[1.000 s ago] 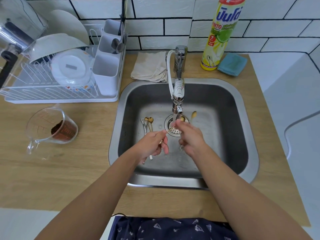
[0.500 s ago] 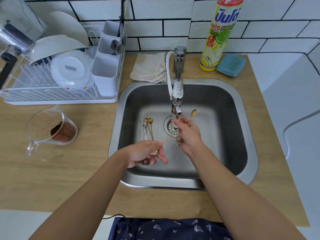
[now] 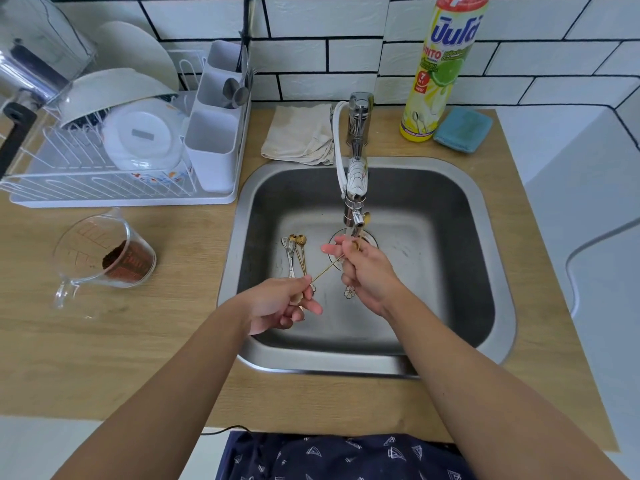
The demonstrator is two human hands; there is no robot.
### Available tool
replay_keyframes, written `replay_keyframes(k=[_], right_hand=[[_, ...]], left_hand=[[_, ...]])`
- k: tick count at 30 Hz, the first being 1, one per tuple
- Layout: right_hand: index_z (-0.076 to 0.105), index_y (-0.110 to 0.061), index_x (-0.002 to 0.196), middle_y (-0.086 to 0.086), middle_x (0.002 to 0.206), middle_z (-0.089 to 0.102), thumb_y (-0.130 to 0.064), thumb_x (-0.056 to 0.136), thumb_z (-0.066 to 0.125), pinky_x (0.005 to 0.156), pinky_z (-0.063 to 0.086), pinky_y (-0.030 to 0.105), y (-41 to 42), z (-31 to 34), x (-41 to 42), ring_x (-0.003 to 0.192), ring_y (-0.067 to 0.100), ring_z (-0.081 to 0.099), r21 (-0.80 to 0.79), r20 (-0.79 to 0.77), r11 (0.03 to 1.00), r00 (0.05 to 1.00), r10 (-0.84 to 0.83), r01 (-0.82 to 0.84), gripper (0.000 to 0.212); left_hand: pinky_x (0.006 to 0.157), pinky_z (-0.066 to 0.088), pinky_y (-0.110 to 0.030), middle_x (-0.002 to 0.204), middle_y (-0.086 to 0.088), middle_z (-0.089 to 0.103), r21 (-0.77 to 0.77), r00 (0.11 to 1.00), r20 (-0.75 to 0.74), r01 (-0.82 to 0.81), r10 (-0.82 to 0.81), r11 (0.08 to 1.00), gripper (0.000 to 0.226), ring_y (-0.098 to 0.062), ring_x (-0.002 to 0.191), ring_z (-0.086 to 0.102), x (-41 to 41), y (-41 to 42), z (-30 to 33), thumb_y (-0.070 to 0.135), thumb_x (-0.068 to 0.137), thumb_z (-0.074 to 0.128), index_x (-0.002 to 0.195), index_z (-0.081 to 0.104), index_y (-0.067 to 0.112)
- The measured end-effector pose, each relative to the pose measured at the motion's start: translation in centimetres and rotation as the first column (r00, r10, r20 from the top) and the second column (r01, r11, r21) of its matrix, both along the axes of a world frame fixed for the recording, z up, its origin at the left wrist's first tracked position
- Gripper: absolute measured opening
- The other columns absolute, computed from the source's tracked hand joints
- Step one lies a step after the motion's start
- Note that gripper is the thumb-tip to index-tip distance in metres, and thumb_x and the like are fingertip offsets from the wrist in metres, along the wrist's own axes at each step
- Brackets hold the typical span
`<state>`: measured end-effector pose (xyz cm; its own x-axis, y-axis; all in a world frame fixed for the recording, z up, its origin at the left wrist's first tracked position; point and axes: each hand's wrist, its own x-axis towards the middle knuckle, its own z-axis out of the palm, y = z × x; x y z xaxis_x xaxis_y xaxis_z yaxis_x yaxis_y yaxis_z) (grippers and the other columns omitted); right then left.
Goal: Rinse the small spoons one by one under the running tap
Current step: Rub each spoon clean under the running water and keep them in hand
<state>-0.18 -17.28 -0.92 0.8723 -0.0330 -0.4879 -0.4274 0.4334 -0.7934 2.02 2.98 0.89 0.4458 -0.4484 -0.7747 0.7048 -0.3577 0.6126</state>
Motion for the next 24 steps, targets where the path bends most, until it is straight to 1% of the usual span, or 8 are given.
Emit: replay_keyframes(k=[6, 11, 14, 16, 18, 21, 22, 24], right_hand=[[0.063, -0.007, 0.113, 0.007, 0.109, 0.08, -0.033, 0.112, 0.039, 0.042, 0.03, 0.021, 0.0, -0.5, 0.0, 0.04, 0.008, 0.02, 0.065, -0.07, 0.992, 0.992, -0.103, 0.108, 0.036], [0.062, -0.011, 0.125, 0.001, 0.111, 0.08, -0.026, 0.104, 0.06, 0.046, 0.034, 0.02, -0.5, -0.6, -0.4, 0.044, 0.008, 0.027, -0.092, -0.031, 0.996, 0.999, -0.024, 0.021, 0.026], [0.066, -0.01, 0.116, 0.004, 0.108, 0.08, -0.032, 0.109, 0.049, 0.042, 0.031, 0.02, -0.4, -0.4, -0.1, 0.038, 0.008, 0.025, -0.067, -0.048, 0.996, 0.997, -0.062, 0.058, 0.029], [0.066, -0.007, 0.113, 0.006, 0.105, 0.081, -0.037, 0.111, 0.04, 0.04, 0.03, 0.021, -0.1, -0.4, 0.1, 0.035, 0.008, 0.025, -0.048, -0.086, 0.994, 0.991, -0.107, 0.103, 0.039], [0.065, -0.006, 0.115, 0.005, 0.104, 0.081, -0.039, 0.111, 0.039, 0.038, 0.03, 0.021, 0.4, -0.4, 0.3, 0.034, 0.008, 0.024, -0.046, -0.116, 0.992, 0.985, -0.125, 0.12, 0.042], [0.063, -0.009, 0.119, 0.003, 0.105, 0.081, -0.037, 0.111, 0.042, 0.037, 0.03, 0.021, 1.0, 0.0, 0.3, 0.035, 0.007, 0.023, 0.012, -0.112, 0.99, 0.984, -0.136, 0.138, 0.036], [0.063, -0.011, 0.119, 0.004, 0.107, 0.081, -0.036, 0.111, 0.044, 0.037, 0.03, 0.02, 1.0, 0.1, 0.3, 0.035, 0.007, 0.023, 0.051, -0.091, 0.99, 0.988, -0.124, 0.129, 0.033], [0.063, -0.012, 0.12, 0.005, 0.112, 0.079, -0.033, 0.109, 0.048, 0.039, 0.03, 0.02, 0.7, 0.3, 0.2, 0.037, 0.007, 0.023, 0.073, -0.025, 0.995, 0.997, -0.07, 0.071, 0.027]], left_hand=[[0.047, 0.029, -0.021, 0.079, -0.007, 0.069, -0.02, 0.994, 0.107, 0.041, -0.038, 0.999, 0.035, -0.011, 0.05, 0.04, 0.0, -0.3, -0.3, 0.047, 0.104, 0.044, 0.085, 0.05, 0.017], [0.05, 0.029, -0.024, 0.081, -0.008, 0.07, -0.002, 0.997, 0.077, 0.026, -0.026, 1.0, 0.036, -0.012, 0.052, 0.042, 0.0, -0.2, -0.8, 0.048, 0.103, 0.046, 0.084, 0.051, 0.018], [0.057, 0.035, -0.027, 0.087, -0.005, 0.074, 0.107, 0.982, 0.148, 0.102, -0.118, 0.989, 0.035, -0.012, 0.06, 0.051, -0.1, -0.5, -0.2, 0.048, 0.103, 0.045, 0.087, 0.054, 0.018], [0.063, 0.042, -0.03, 0.088, 0.002, 0.075, 0.256, 0.914, 0.335, 0.144, -0.227, 0.956, 0.033, -0.013, 0.069, 0.058, -0.4, -1.2, 0.2, 0.046, 0.103, 0.045, 0.093, 0.057, 0.017], [0.067, 0.047, -0.033, 0.089, -0.001, 0.071, 0.399, 0.763, 0.535, 0.151, -0.363, 0.905, 0.024, -0.018, 0.077, 0.063, -0.7, -2.2, 0.5, 0.044, 0.103, 0.047, 0.103, 0.056, 0.022], [0.067, 0.049, -0.037, 0.084, -0.01, 0.066, 0.512, 0.565, 0.658, 0.151, -0.499, 0.846, 0.017, -0.027, 0.077, 0.062, -1.3, -3.7, 0.6, 0.036, 0.106, 0.042, 0.112, 0.05, 0.022], [0.065, 0.047, -0.037, 0.081, -0.009, 0.064, 0.506, 0.56, 0.671, 0.134, -0.487, 0.852, 0.016, -0.027, 0.074, 0.06, -1.4, -3.9, 0.6, 0.034, 0.107, 0.039, 0.109, 0.049, 0.021], [0.055, 0.039, -0.032, 0.071, -0.002, 0.056, 0.348, 0.719, 0.625, 0.093, -0.305, 0.933, 0.021, -0.02, 0.061, 0.05, -1.5, -3.8, 0.9, 0.033, 0.108, 0.036, 0.1, 0.051, 0.022]])
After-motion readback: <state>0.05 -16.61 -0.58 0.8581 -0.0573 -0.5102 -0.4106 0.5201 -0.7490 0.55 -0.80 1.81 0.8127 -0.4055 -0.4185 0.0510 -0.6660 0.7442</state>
